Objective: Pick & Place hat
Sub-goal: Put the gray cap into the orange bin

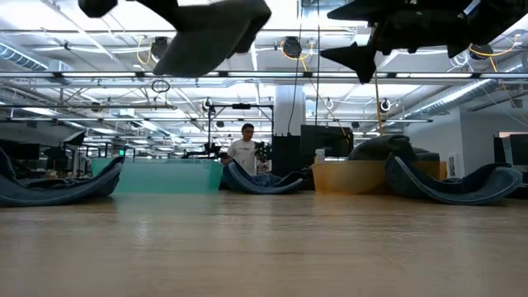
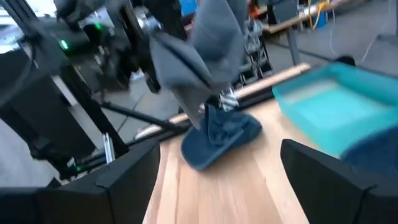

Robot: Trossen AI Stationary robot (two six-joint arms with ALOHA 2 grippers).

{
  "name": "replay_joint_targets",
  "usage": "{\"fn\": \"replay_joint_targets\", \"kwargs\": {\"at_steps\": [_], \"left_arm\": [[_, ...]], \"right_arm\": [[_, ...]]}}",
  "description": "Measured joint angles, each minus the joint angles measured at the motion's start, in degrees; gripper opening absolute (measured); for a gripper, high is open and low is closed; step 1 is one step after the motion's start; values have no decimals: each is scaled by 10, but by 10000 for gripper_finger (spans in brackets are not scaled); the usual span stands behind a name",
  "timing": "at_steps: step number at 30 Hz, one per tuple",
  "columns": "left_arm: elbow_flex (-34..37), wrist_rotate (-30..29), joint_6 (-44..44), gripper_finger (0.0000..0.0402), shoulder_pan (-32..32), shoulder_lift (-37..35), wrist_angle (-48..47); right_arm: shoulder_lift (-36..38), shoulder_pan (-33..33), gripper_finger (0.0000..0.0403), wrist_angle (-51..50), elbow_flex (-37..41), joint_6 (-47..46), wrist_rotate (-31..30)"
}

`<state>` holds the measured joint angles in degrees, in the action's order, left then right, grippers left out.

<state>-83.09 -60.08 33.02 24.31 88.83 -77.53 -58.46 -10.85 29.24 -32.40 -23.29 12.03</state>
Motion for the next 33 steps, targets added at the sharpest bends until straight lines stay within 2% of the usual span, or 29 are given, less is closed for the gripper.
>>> {"fn": "replay_joint_targets", "kwargs": {"at_steps": [5, 9, 12, 17, 25, 33], "left_arm": [[0, -30, 104, 0, -23, 29, 13], [0, -62, 165, 0, -45, 62, 27], [0, -108, 200, 0, -58, 87, 45], [0, -159, 267, 0, -72, 115, 102], [0, -147, 371, 0, -69, 124, 247], [0, -107, 492, 0, -53, 124, 382]], "right_arm": [[0, 0, 320, 36, 0, 36, -5], [0, 8, 320, 27, 0, 105, -73], [0, 10, 320, 15, 0, 139, -122], [0, 10, 320, 17, 0, 155, -134], [0, 7, 320, 19, 0, 185, -135], [0, -9, 320, 23, 0, 90, -133]]}}
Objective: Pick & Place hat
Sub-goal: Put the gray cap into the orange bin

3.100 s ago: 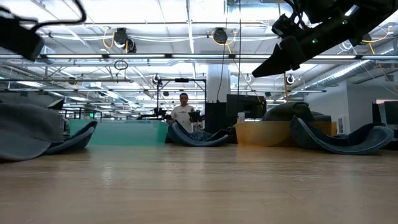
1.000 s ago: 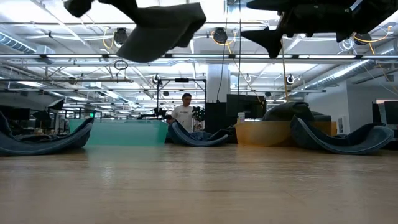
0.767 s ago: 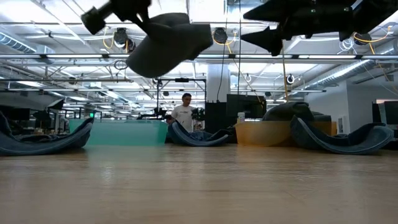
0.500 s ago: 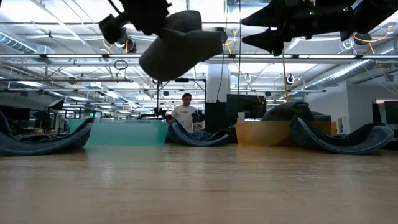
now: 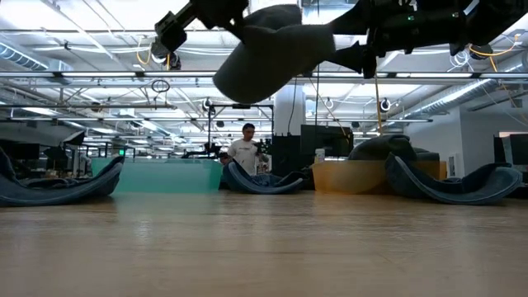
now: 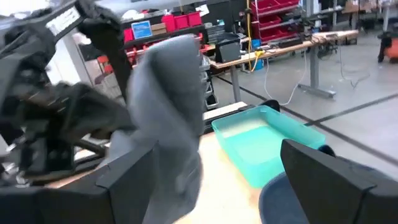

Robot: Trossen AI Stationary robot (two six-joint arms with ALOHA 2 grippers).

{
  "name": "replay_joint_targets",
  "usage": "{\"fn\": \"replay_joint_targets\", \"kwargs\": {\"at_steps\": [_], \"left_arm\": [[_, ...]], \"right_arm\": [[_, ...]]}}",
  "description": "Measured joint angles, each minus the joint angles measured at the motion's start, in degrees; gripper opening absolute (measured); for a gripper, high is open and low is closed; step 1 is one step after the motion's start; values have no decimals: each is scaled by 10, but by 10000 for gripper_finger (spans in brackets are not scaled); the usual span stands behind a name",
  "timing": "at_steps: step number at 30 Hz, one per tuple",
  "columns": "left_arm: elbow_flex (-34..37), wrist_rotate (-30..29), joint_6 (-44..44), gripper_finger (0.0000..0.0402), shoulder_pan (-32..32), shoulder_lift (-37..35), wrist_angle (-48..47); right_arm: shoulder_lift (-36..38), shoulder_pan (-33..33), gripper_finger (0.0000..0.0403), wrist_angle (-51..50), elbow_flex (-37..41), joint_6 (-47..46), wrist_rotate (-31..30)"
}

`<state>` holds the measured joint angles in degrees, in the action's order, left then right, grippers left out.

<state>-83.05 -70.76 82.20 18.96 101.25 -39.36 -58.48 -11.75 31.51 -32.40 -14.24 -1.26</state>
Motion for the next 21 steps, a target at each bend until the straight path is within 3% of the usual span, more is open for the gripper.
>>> {"fn": "replay_joint_targets", "kwargs": {"at_steps": [6, 16, 21], "left_arm": [[0, 16, 41, 0, -1, 0, 68], [0, 22, 43, 0, -3, 0, 67], [0, 21, 36, 0, -3, 0, 67]], "right_arm": [[-22, -5, 320, 2, -1, -39, 72], [-86, -1, 319, 83, -1, -51, 92], [-110, 0, 290, 102, -1, -52, 120]]}}
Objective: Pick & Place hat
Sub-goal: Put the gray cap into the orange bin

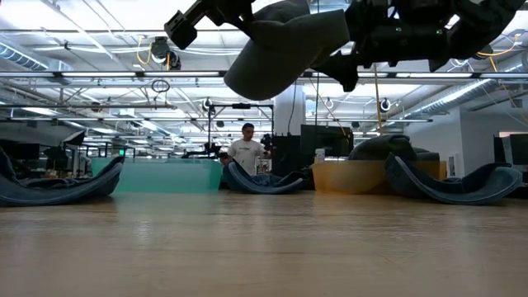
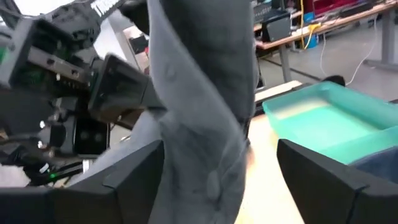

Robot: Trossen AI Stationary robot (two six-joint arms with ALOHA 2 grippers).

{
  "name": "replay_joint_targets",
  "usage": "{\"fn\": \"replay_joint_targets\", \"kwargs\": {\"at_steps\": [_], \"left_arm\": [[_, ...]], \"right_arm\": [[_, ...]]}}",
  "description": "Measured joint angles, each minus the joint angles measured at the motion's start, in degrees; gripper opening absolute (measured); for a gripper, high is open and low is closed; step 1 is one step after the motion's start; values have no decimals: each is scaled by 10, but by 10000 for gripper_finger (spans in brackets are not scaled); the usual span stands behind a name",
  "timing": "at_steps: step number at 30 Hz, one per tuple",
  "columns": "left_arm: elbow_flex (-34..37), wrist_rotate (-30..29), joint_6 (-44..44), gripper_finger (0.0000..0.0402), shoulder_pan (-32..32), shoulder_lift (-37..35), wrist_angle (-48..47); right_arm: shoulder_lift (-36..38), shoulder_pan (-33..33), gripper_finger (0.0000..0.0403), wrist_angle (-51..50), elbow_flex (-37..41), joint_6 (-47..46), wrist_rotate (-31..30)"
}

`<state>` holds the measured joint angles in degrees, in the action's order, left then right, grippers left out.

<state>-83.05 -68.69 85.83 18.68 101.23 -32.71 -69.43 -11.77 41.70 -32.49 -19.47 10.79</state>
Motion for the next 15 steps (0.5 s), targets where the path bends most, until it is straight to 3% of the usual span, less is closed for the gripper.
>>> {"fn": "replay_joint_targets", "kwargs": {"at_steps": [6, 12, 15], "left_arm": [[0, -3, -4, 0, 0, 0, 0], [0, -3, -10, 0, 0, 0, 0], [0, -3, -19, 0, 0, 0, 0]], "right_arm": [[0, 4, 195, 5, 0, 0, 0], [0, 15, 29, 27, 0, -8, 0], [0, 20, 10, 39, 0, -7, -1]]}}
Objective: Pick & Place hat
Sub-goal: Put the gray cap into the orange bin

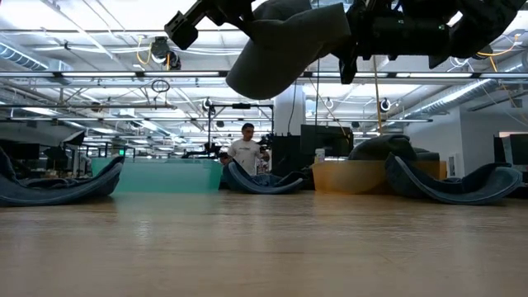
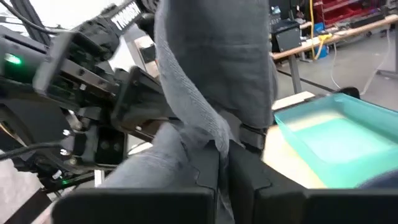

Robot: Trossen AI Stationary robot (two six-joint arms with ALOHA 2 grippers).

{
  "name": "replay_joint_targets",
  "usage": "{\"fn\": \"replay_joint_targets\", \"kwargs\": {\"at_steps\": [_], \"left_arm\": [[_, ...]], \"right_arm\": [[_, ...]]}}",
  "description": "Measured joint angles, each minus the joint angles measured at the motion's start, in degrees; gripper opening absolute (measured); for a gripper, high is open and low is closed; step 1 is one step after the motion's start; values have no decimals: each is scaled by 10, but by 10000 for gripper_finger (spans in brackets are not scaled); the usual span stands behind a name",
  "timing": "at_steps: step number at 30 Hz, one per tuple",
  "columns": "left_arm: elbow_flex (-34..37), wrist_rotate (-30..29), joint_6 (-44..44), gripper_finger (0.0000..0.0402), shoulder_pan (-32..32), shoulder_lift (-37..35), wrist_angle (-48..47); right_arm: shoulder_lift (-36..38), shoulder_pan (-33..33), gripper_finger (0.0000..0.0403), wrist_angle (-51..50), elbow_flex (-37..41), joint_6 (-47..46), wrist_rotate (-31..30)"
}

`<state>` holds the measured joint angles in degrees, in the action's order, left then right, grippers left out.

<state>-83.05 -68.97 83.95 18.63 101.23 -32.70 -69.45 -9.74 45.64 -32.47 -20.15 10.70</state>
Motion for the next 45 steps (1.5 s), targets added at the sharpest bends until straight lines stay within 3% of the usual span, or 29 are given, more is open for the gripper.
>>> {"fn": "replay_joint_targets", "kwargs": {"at_steps": [7, 15, 25, 30, 38, 45], "left_arm": [[0, -1, 1, 0, -4, 0, 1], [-2, 6, 2, 4, -18, -1, 7], [0, 20, -106, 80, -12, -1, 54], [0, 59, -210, 146, 3, -1, 55], [0, 116, -482, 272, 5, -11, 4], [0, 292, -760, 341, -31, -66, -105]], "right_arm": [[11, 30, 1, 82, 0, -86, 31], [37, 65, 1, 75, 1, -165, 22], [42, 73, 0, 97, 1, -153, 33], [51, 73, 0, 94, -10, -136, 31], [73, 72, 0, 48, -47, -124, 46], [103, 72, 0, -105, -118, -5, 24]]}}
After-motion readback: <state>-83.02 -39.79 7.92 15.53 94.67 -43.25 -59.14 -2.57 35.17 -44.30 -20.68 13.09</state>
